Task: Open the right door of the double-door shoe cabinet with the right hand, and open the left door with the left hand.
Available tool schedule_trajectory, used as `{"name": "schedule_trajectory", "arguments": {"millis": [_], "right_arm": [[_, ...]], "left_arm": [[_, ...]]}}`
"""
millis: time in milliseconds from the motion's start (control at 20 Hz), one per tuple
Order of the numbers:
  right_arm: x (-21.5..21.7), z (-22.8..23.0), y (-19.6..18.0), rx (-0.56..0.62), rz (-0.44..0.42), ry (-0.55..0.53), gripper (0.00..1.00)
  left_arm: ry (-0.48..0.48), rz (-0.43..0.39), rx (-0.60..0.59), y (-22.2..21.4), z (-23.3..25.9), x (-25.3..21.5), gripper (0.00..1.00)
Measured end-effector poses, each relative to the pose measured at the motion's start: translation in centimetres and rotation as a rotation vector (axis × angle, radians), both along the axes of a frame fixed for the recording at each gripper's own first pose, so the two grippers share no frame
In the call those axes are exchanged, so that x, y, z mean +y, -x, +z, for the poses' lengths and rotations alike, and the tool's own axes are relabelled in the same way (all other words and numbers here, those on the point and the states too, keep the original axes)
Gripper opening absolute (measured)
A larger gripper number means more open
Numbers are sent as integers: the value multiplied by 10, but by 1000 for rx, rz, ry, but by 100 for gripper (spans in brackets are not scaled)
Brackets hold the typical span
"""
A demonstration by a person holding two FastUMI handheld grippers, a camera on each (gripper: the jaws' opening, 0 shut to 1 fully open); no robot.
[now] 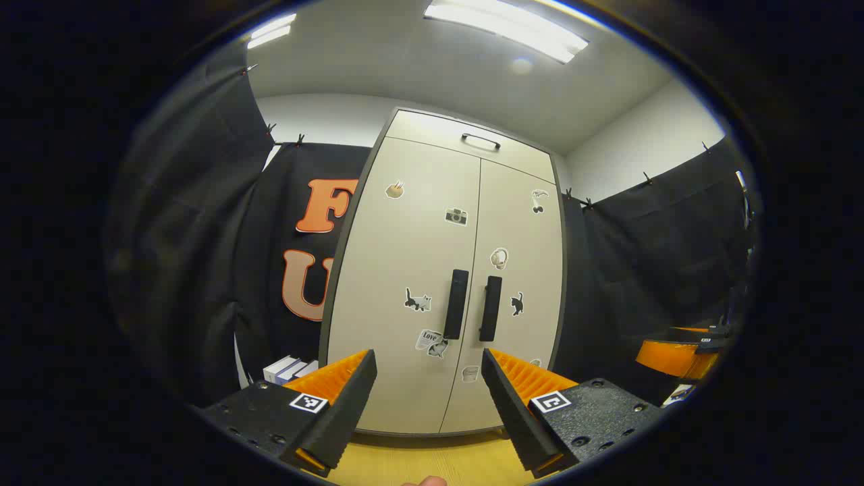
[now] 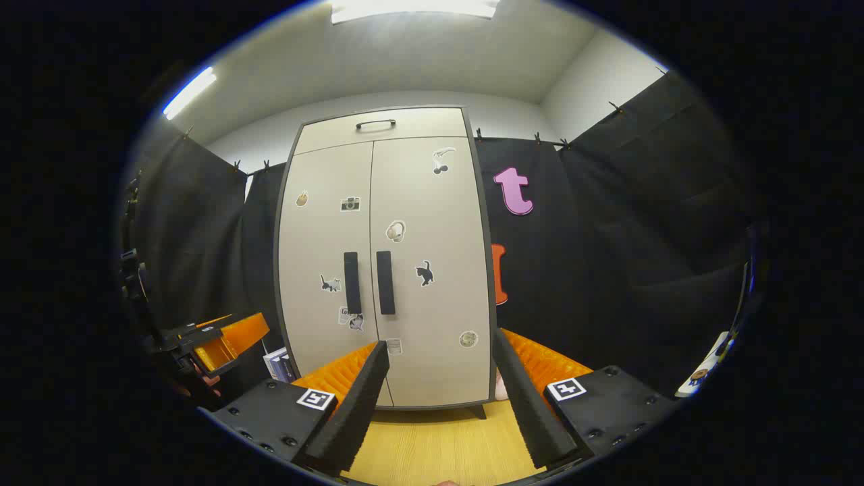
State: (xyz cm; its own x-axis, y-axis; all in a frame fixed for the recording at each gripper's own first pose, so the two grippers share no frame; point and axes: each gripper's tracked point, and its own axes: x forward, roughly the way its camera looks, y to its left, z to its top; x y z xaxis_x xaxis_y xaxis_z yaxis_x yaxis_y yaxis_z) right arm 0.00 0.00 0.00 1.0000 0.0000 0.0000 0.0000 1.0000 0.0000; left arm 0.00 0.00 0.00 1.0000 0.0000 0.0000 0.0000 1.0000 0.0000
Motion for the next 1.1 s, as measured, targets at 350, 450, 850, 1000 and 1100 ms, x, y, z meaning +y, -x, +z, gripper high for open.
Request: {"name": "schedule_trajectory", "arguments": {"millis": [350,450,850,1000,1100], "right_arm": [[-2,-2,0,5,-11,6,99],[-2,0,0,2,-8,1,98],[-2,2,2,-9,-6,-2,98],[-2,3,3,-12,-7,-5,98],[-2,5,5,-17,-7,-7,98]], "left_arm": [[-6,-37,-11,-2,6,-12,94],[-6,-43,-25,-4,11,-14,96],[-1,-46,-29,-1,14,-18,94],[13,-39,-27,2,13,-16,94],[14,-41,-20,1,12,-16,94]]}}
